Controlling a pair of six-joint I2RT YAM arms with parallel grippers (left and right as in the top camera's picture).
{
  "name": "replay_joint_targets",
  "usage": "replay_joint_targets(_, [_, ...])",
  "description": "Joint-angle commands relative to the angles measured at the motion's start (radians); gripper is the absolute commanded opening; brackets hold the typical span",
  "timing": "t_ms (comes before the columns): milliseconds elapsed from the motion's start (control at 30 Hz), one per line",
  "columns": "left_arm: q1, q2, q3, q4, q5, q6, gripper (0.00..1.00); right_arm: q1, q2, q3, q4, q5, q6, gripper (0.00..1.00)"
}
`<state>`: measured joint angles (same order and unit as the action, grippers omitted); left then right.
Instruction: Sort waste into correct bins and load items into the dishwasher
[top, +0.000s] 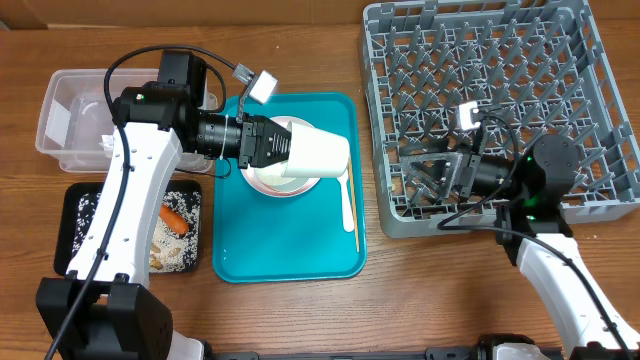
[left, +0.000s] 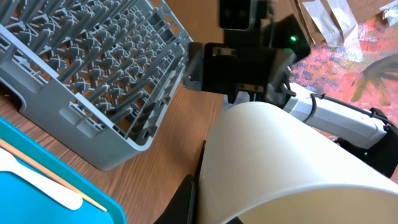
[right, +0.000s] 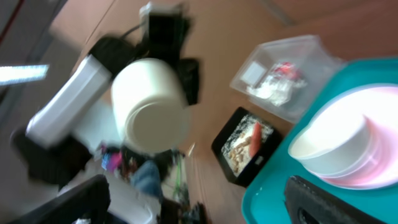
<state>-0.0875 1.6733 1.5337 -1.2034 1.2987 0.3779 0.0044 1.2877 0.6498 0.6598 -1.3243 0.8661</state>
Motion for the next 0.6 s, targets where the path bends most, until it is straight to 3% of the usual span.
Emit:
replay_joint_targets(0, [-0.005, -0.026, 0.018, 0.004, 0.026, 0.039, 0.04, 0.079, -0.004, 0.026, 0.123, -0.074, 0.011, 0.92])
replay_joint_targets(133, [-0.005, -0.026, 0.017, 0.004, 0.027, 0.042, 0.04, 0.175, -0.004, 0.026, 0.321, -0.072, 0.077, 0.92])
replay_joint_targets(367, [-0.005, -0.026, 0.017, 0.004, 0.138, 0.094, 0.04, 0.234, 0.01, 0.026, 0.327, -0.06, 0.034, 0.92])
replay_joint_targets(567, [-0.014, -0.026, 0.015, -0.027, 0.143, 0.094, 0.04, 0.238, 0.021, 0.026, 0.327, -0.039, -0.002, 0.93])
